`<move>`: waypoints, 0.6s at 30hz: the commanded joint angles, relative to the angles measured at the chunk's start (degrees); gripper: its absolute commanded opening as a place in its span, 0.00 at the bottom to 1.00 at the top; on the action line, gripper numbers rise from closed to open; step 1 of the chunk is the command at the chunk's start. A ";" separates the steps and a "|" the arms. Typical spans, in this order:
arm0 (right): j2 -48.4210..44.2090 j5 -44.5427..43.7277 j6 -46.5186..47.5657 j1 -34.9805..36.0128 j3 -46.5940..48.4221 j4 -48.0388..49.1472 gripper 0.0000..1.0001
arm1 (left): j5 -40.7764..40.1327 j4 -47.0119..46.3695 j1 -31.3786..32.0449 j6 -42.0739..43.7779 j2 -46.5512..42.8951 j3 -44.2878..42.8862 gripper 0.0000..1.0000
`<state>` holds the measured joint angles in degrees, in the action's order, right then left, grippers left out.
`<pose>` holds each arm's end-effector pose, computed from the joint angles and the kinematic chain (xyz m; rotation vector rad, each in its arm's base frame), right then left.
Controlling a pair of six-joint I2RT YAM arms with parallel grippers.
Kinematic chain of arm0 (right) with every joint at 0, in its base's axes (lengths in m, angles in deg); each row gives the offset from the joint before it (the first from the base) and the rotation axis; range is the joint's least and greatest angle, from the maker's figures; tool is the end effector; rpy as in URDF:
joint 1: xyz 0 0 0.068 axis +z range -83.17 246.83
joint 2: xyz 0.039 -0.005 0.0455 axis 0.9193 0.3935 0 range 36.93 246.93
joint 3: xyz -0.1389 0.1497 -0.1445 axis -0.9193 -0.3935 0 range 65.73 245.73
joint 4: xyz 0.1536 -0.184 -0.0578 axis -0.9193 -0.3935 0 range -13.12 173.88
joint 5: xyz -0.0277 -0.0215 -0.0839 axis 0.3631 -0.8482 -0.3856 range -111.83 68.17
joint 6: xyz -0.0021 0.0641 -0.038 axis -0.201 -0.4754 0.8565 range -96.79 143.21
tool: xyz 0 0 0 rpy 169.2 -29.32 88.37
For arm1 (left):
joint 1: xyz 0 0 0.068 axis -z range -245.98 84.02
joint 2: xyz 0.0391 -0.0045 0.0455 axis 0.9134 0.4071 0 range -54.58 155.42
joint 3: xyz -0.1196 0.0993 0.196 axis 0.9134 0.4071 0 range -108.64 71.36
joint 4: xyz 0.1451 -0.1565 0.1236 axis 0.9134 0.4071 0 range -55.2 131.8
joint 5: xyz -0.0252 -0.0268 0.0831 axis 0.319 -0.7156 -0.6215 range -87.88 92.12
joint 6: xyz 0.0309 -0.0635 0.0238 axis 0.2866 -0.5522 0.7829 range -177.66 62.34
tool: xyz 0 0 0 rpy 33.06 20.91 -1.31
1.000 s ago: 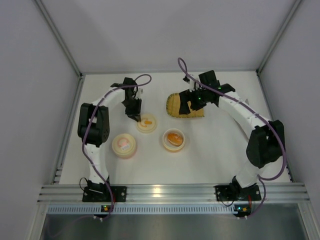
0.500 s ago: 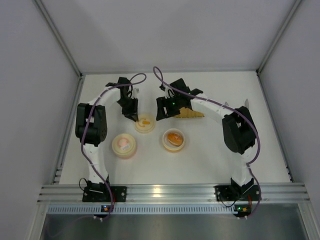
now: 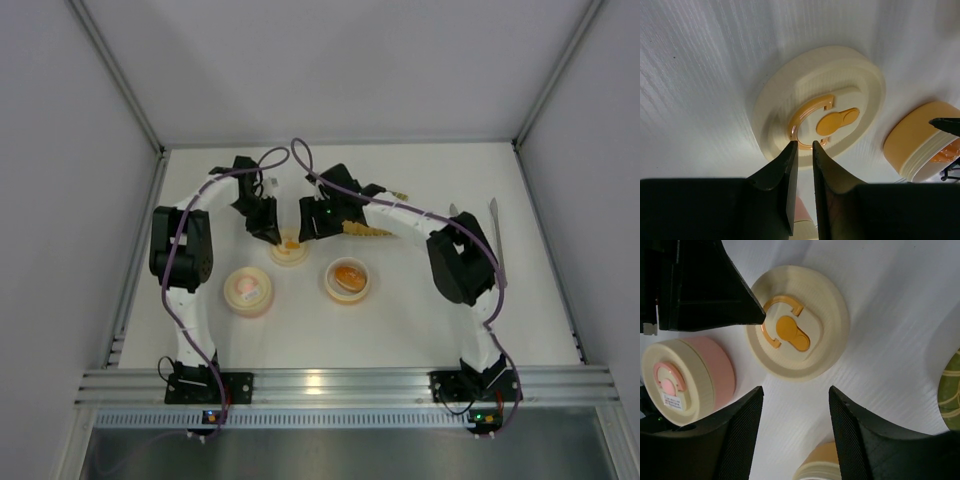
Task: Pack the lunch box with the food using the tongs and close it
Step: Pick up the box lid from the center of the board.
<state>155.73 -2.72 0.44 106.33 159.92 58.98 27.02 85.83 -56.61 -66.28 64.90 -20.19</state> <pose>0.3384 0.3056 0.1822 -0.5320 2.5199 0.8605 0.3844 -0.0901 0.1403 0.0820 2.9430 -0.6864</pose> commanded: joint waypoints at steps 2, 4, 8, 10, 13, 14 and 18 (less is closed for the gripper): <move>1.87 -5.39 -3.60 2.68 2.05 1.97 0.53 | 1.73 -1.89 -0.66 -1.48 -3.82 0.84 0.23; 2.66 -5.84 -4.48 2.86 2.05 2.05 0.52 | 1.55 -2.24 -0.84 -1.75 -3.90 1.28 0.23; 4.24 -7.68 -5.80 3.03 2.75 1.62 0.50 | 0.85 -2.59 -1.10 -1.75 -3.73 1.98 0.23; 5.20 -8.13 -6.24 3.03 3.28 1.35 0.50 | 1.02 -2.86 -1.10 -2.01 -3.82 2.51 0.23; 6.43 -8.30 -6.94 3.12 3.98 1.18 0.50 | 1.37 -3.39 -1.10 -2.19 -3.73 3.30 0.23; 6.79 -8.04 -7.03 3.03 4.24 1.18 0.50 | 1.37 -3.48 -1.10 -2.19 -3.55 3.39 0.23; 8.20 -7.51 -7.47 3.03 5.74 1.09 0.50 | 1.37 -4.09 -1.10 -2.54 -3.46 3.66 0.23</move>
<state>163.32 -9.86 -5.48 108.50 162.33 58.78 27.24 83.97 -57.35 -68.18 64.44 -16.69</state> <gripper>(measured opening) 0.500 0.231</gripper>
